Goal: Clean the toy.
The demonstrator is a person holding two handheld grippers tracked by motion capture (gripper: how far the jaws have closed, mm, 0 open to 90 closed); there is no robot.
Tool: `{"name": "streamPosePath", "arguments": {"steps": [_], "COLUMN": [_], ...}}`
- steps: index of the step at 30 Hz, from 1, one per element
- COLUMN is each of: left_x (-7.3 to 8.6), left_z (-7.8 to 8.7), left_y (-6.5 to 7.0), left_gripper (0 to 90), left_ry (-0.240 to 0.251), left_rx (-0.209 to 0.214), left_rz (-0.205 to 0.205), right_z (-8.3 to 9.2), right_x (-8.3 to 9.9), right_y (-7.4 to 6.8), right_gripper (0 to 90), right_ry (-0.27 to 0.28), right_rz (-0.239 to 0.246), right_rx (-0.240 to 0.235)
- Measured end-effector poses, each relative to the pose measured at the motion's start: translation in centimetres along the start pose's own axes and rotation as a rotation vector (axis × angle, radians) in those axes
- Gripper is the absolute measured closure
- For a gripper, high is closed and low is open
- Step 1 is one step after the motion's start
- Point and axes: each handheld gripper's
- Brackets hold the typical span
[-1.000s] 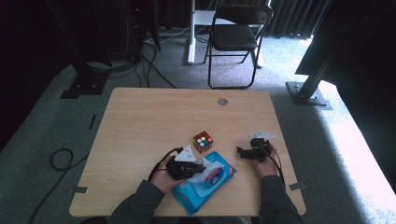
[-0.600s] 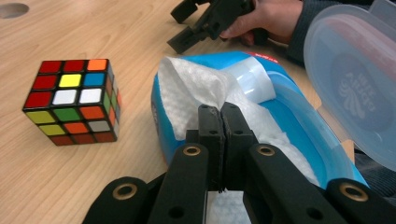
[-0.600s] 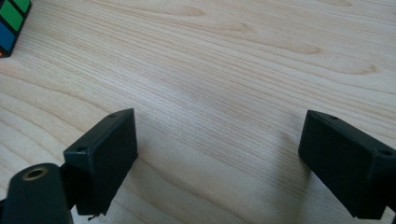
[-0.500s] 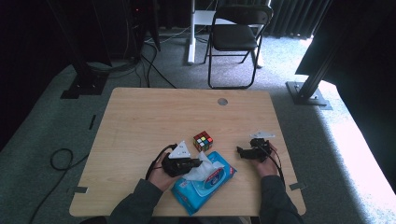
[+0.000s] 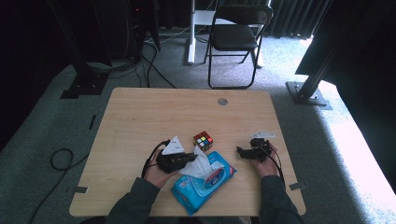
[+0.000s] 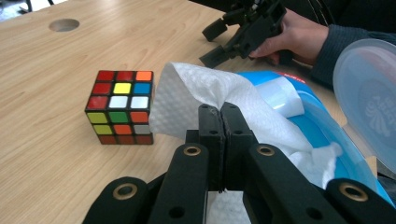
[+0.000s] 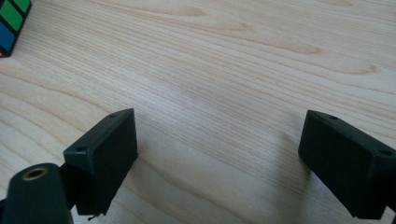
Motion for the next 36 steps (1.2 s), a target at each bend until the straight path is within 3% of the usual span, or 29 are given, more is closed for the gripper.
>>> {"name": "streamPosePath", "arguments": {"steps": [18, 36], "left_x": [-0.2, -0.4], "left_z": [1.1, 1.9], "left_y": [-1.0, -1.8], "left_gripper": [88.9, 88.9], "left_ry": [0.042, 0.079], "left_rx": [-0.075, -0.119], "left_rz": [0.031, 0.052], "right_z": [0.0, 0.0], "right_x": [0.0, 0.0], "right_y": [0.0, 0.0], "right_gripper": [11.4, 11.4], "right_ry": [0.000, 0.000], "right_rz": [0.001, 0.001], "right_rx": [0.000, 0.000]}}
Point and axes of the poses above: each handheld gripper's, and its own axes: z roughly backward along the jaws, x roughly out of its underside, y roughly to its right
